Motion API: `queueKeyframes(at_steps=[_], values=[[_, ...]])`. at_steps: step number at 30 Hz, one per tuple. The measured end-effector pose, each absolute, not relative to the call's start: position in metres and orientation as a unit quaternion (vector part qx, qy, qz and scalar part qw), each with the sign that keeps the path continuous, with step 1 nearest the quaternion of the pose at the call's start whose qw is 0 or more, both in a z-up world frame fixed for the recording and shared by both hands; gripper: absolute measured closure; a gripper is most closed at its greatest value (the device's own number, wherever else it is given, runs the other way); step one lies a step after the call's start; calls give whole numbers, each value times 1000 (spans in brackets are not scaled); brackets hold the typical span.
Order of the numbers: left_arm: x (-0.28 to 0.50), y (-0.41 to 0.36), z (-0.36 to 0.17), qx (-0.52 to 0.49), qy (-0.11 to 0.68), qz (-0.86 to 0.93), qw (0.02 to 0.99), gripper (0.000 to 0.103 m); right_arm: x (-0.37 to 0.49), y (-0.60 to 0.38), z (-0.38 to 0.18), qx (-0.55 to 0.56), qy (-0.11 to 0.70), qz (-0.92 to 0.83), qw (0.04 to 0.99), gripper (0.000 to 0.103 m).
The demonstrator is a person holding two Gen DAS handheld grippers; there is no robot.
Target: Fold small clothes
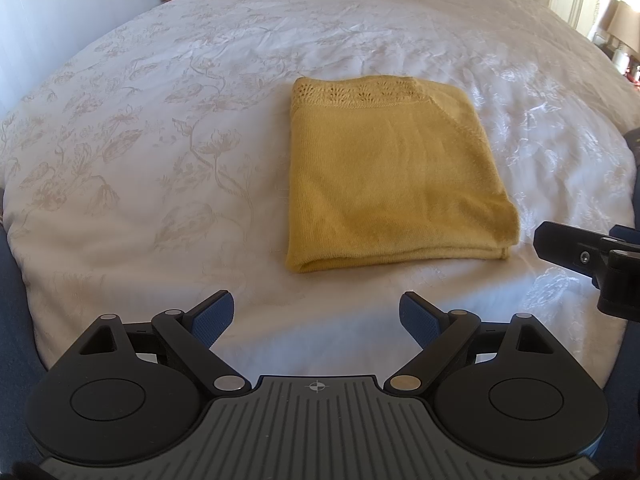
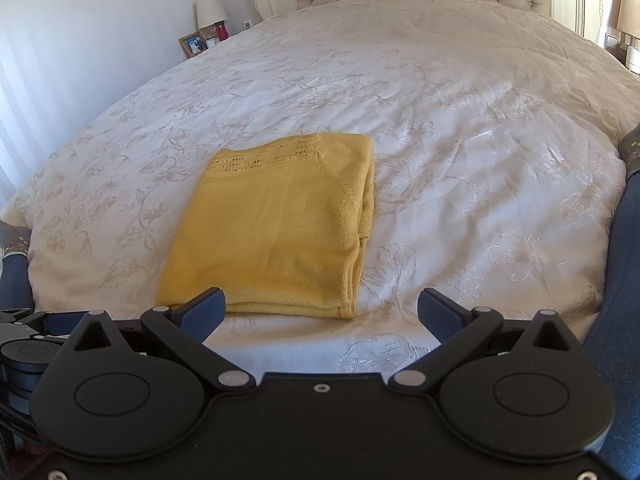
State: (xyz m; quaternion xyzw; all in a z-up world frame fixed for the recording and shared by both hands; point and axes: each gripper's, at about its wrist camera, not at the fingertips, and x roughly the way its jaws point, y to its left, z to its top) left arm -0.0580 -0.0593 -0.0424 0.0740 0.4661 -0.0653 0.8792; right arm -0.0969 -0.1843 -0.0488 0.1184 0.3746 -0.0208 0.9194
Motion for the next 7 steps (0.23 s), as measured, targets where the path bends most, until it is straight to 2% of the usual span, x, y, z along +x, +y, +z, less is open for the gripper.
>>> queueKeyframes(at_steps=[7], values=[[-58,-60,-43,74,467,-64,879,12,-96,-183,-48,118,375,-20,919,1]])
